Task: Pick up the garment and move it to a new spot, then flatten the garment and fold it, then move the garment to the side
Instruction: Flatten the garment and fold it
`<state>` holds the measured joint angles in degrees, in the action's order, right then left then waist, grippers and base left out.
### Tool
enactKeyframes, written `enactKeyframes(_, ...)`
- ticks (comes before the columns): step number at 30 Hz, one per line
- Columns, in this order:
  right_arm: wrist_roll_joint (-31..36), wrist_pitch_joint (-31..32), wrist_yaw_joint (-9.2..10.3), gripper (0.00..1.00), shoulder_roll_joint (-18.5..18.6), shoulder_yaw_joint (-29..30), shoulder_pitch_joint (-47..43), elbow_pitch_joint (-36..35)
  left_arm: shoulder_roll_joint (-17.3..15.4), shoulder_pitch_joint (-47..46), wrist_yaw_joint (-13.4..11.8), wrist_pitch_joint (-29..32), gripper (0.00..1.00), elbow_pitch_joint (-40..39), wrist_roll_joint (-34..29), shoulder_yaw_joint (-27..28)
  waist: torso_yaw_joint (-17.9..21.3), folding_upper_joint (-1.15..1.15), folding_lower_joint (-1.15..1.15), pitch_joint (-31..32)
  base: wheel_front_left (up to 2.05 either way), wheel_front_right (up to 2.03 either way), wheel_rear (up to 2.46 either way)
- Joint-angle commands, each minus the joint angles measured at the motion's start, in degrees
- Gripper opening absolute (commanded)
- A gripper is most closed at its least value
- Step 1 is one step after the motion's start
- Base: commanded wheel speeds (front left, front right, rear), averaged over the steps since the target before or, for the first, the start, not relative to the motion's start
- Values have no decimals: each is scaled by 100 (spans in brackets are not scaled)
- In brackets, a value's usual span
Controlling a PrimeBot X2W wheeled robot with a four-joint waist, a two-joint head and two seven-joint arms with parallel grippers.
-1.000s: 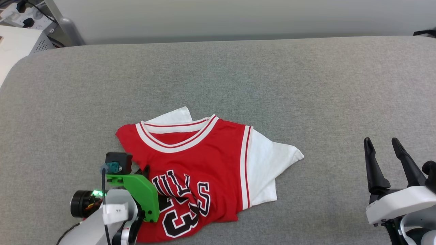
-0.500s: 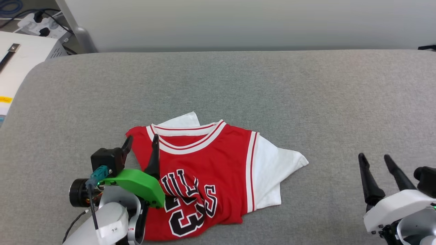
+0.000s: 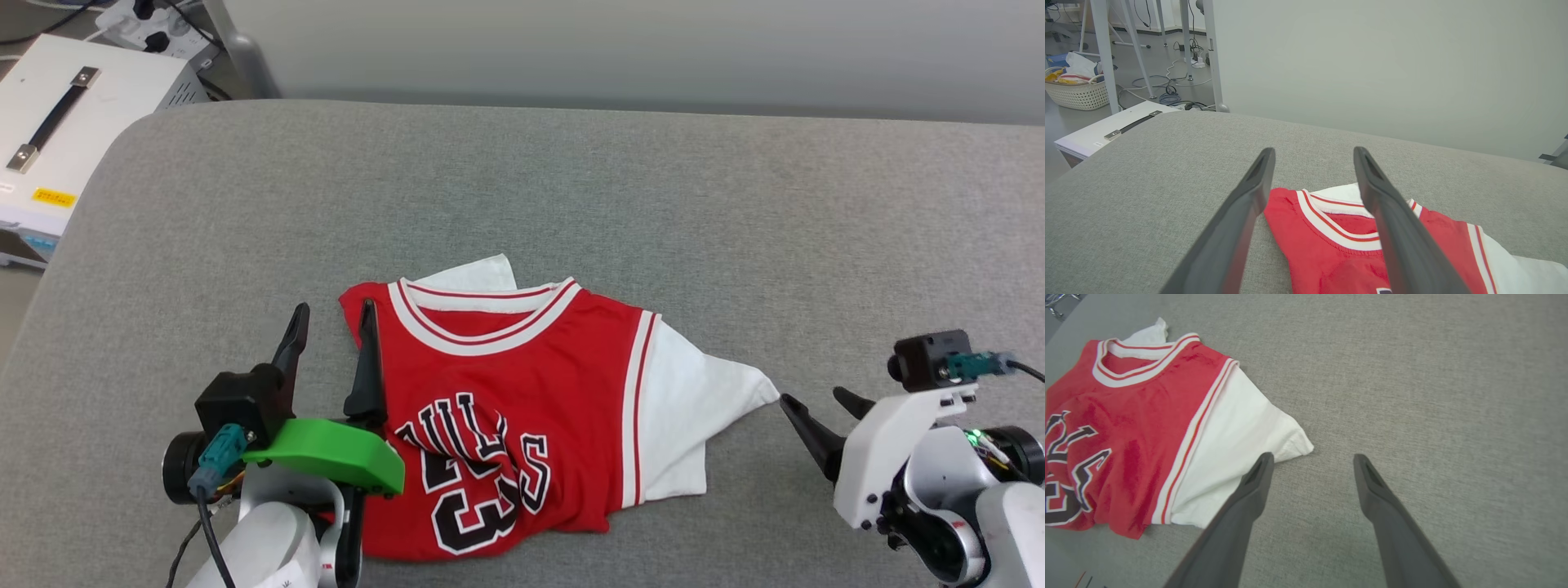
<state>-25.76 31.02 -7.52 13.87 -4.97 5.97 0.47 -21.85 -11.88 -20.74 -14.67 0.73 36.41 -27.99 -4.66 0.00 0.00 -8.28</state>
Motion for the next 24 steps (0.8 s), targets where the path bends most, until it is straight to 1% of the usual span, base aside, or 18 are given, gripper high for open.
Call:
enactKeyframes(1,-77,147,3,100,84,-141,226,68,57,84,58,-32,100,-24,-124,58,-143,0,0,-124,0,0,0)
enactKeyframes(4,-190,511,3,100,291,-551,637,278,199,100,178,-32,100,-18,-247,169,-270,0,0,-204,0,0,0)
enactKeyframes(9,-304,801,3,100,485,-1033,1123,736,416,124,345,-32,100,25,-405,321,-443,0,0,-315,0,0,0)
enactKeyframes(13,-494,1037,3,100,543,-1464,1323,1213,573,166,479,-32,100,76,-492,483,-511,0,0,-395,0,0,0)
enactKeyframes(19,-846,1500,3,100,453,-1881,1280,1885,770,205,683,-32,100,203,-632,665,-569,0,0,-466,0,0,0)
enactKeyframes(20,-925,1571,3,76,422,-1924,1274,1950,800,216,710,-32,100,226,-656,698,-569,0,0,-466,0,0,0)
enactKeyframes(21,-992,1607,3,42,396,-1961,1284,1981,828,227,737,-32,100,248,-680,729,-566,0,0,-463,0,0,0)
enactKeyframes(22,-1017,1608,3,11,396,-2007,1308,1976,853,236,759,-32,100,265,-697,753,-563,0,0,-459,0,0,0)
enactKeyframes(23,-1052,1582,3,0,402,-2035,1350,1959,883,243,787,-32,100,286,-717,782,-557,0,0,-455,0,0,0)
enactKeyframes(24,-1086,1542,3,0,410,-2037,1391,1934,905,247,808,-32,100,305,-736,800,-552,0,0,-447,0,0,0)
